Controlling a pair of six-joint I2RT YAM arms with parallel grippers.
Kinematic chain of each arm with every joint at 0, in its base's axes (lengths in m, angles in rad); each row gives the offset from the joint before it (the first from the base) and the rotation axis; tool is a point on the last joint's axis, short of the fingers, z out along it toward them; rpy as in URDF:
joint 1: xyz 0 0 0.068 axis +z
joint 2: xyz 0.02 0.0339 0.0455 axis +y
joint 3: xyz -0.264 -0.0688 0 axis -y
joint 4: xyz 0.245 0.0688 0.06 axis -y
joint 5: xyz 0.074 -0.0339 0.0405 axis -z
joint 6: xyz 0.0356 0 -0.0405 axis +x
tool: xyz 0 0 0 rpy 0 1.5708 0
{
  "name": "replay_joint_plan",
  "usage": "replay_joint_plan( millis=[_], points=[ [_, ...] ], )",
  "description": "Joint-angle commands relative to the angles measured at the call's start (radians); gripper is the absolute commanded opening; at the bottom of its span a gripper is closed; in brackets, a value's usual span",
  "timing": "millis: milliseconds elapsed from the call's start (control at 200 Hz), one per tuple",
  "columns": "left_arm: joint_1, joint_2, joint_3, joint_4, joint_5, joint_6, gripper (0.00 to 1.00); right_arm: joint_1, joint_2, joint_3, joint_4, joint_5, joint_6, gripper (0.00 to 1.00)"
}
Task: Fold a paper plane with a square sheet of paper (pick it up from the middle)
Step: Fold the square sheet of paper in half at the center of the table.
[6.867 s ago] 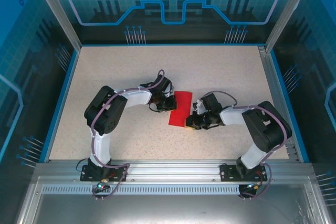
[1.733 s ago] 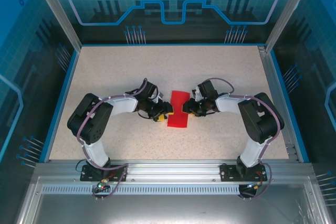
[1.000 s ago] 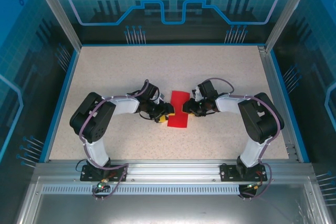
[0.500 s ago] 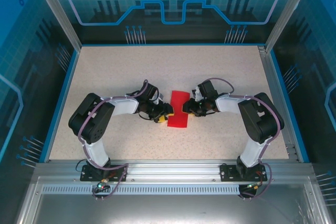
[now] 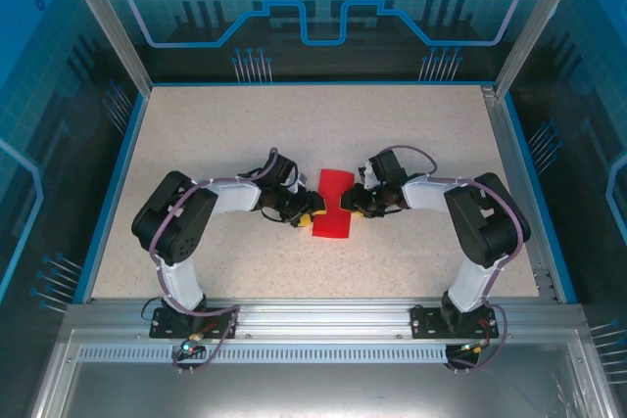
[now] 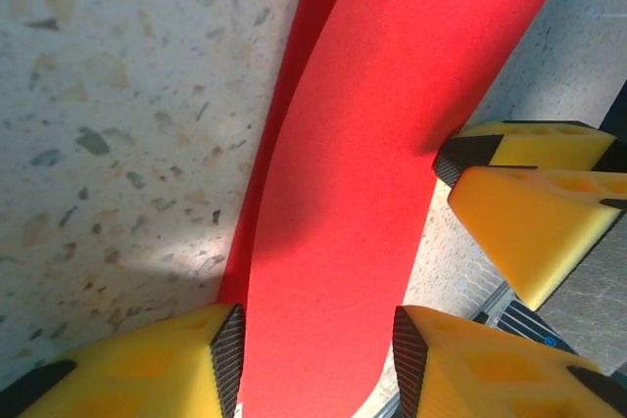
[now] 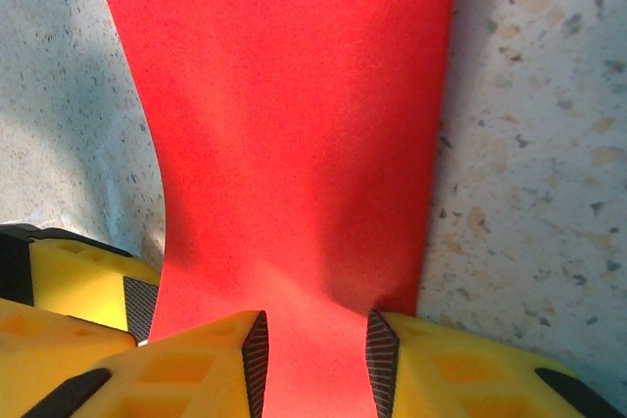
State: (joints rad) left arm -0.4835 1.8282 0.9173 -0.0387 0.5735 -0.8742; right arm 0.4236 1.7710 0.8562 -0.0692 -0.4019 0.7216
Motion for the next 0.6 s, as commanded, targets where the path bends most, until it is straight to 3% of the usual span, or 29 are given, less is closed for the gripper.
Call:
replay_joint_plan(
  millis=[0,425,595],
  points=[
    [-0.001,0.017,0.035,0.026,0.020,-0.027,0.47,-0.014,0.020,-0.033,-0.085,0.040,-0.011,0.36],
    [0.021,0.083,0.096,0.048,0.039,-0.041,0.46,-0.014,0.005,-0.033,-0.074,0.021,-0.010,0.36],
    [0.034,0.101,0.107,0.052,0.042,-0.044,0.39,-0.015,-0.006,-0.028,-0.059,0.003,-0.008,0.37]
  ],
)
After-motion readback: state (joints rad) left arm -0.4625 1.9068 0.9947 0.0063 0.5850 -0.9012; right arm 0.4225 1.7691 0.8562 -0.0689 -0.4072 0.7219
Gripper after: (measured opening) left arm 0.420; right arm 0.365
